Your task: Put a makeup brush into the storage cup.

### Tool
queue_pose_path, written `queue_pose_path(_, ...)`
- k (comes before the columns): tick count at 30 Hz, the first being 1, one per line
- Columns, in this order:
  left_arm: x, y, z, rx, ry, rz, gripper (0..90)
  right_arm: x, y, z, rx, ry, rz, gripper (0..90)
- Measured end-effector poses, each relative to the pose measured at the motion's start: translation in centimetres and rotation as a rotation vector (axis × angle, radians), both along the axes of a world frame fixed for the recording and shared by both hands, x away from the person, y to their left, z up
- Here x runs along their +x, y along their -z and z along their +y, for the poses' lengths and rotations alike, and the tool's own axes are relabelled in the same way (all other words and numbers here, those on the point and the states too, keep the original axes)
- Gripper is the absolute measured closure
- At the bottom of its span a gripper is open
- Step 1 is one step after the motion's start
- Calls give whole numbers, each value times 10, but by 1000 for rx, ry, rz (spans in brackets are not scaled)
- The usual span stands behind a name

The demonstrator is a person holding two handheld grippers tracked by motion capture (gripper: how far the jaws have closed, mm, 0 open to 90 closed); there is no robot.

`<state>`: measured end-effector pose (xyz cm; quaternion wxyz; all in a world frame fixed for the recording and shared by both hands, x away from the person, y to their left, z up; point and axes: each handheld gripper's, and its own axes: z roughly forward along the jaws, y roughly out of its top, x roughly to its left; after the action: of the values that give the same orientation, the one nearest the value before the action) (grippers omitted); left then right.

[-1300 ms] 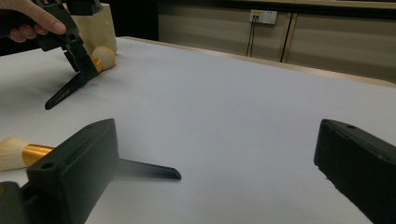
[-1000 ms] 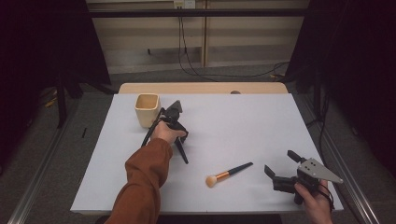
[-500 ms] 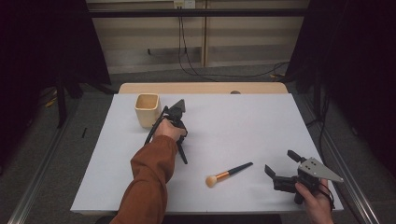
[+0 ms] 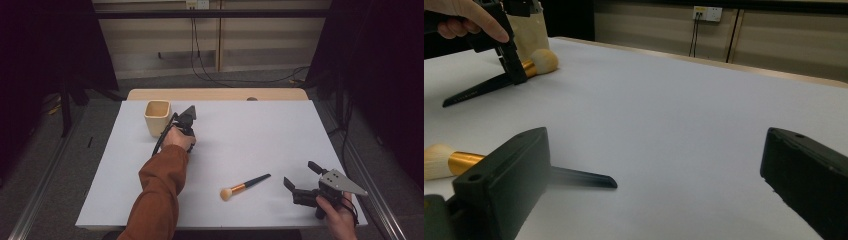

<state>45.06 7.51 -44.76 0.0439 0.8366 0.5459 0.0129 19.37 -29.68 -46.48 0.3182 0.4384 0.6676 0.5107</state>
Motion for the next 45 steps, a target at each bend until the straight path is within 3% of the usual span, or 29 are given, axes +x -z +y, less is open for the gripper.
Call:
queue_pose_path(16,0,-1,9,-57,16,-5,684,0,0,0,-2,9,6,0)
queue_pose_path(19,-1,-3,11,-86,15,-23,685,0,1,0,-3,8,7,0)
queue_pose_path(23,-2,-6,11,-94,18,-45,685,0,1,0,-3,9,7,0)
queue_pose_path(28,-3,-16,17,-144,30,-93,685,0,0,0,-1,10,1,0)
queue_pose_path(32,-6,-26,22,-208,67,-156,685,0,0,0,0,7,1,0)
queue_pose_path(35,-6,-31,26,-239,92,-179,685,0,0,0,2,10,1,0)
queue_pose_path(45,-15,-45,35,-338,111,-281,685,1,0,0,0,10,0,0)
